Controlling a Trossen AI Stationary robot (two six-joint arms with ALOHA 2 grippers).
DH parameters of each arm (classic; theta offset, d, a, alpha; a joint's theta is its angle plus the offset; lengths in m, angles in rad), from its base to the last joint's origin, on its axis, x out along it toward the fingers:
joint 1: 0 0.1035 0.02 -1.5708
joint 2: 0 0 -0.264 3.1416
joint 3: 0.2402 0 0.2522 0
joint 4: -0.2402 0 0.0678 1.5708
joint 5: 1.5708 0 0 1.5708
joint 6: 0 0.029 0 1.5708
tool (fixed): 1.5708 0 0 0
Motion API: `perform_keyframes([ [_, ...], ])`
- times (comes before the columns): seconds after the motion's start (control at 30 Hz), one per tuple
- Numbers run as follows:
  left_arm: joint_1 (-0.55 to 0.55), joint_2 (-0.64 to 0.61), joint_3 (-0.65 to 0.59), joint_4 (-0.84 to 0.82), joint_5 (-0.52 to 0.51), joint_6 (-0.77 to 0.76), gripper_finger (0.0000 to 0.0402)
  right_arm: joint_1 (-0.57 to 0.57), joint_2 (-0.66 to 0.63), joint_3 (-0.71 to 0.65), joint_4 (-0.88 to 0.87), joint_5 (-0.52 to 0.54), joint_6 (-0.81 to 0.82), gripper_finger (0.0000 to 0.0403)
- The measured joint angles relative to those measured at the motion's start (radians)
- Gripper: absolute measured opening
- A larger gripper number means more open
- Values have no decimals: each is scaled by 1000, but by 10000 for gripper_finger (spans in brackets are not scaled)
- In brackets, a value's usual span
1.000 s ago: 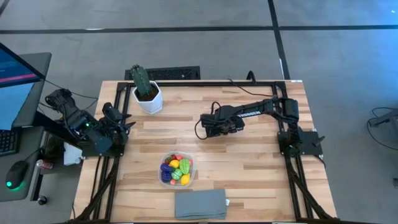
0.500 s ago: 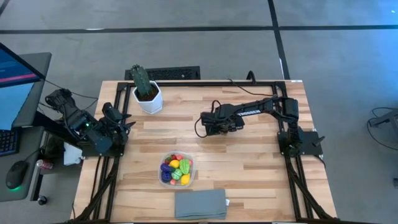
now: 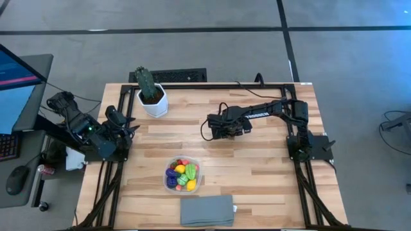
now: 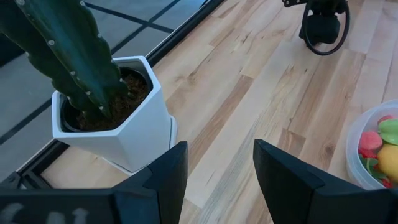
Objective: Pick and placing Produce into tupperware
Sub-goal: Put the strawberry into the transparent bin
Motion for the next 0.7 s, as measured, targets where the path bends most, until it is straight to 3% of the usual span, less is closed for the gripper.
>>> perform_keyframes([
  [0.27,0,0,0,0,0,0,174,1,0,0,5,-5,0,169],
  [0.7,0,0,0,0,0,-2,174,11,0,1,27,-60,23,196],
])
